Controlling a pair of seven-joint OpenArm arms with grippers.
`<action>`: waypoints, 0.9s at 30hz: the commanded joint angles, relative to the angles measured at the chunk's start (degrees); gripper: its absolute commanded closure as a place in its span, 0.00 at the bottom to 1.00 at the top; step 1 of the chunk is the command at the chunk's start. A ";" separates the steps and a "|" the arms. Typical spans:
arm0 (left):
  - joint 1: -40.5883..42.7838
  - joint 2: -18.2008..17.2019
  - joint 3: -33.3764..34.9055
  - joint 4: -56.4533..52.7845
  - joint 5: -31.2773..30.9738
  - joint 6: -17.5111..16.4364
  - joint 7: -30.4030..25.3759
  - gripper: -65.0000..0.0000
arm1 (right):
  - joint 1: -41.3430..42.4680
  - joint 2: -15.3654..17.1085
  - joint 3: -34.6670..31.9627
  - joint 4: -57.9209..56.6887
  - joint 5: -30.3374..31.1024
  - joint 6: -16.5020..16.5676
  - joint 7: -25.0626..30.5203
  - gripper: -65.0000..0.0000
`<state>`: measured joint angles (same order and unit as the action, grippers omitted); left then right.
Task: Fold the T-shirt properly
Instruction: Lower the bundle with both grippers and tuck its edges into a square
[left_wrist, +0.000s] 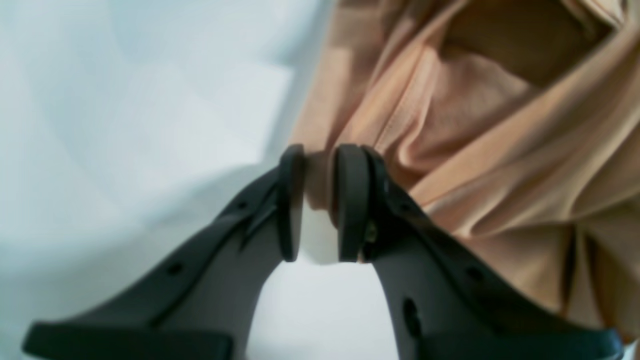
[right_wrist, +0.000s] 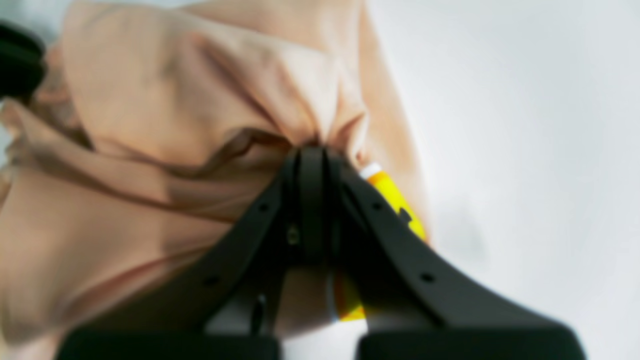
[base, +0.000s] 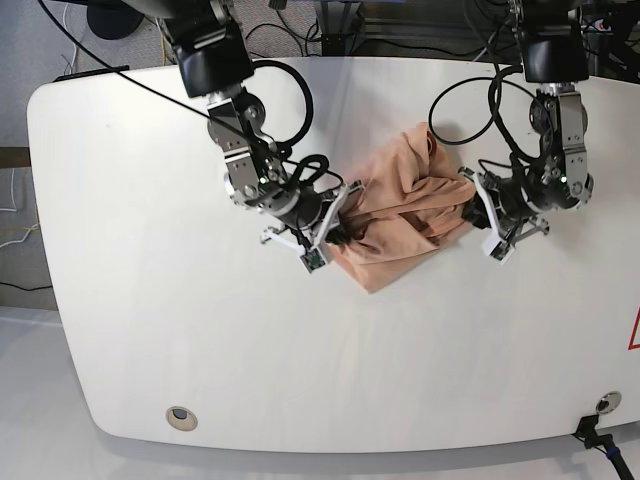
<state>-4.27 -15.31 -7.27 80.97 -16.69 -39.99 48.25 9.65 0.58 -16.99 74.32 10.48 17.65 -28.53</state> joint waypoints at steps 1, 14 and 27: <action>-3.42 -0.73 1.07 -0.31 -0.50 -0.01 -1.00 0.85 | -3.19 -0.45 0.51 8.18 0.03 -0.29 -2.37 1.00; -9.31 -0.82 7.58 -4.97 -0.76 -0.01 -6.36 0.85 | -8.64 -0.54 0.42 18.91 0.11 -5.12 -5.80 1.00; 5.90 -1.44 1.60 18.15 -0.76 -0.01 -0.82 0.85 | 4.20 -0.62 0.25 9.50 0.29 -4.59 -5.88 1.00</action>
<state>1.19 -16.91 -5.48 97.23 -16.58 -39.92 48.49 10.48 0.34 -16.88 86.11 10.48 12.91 -36.14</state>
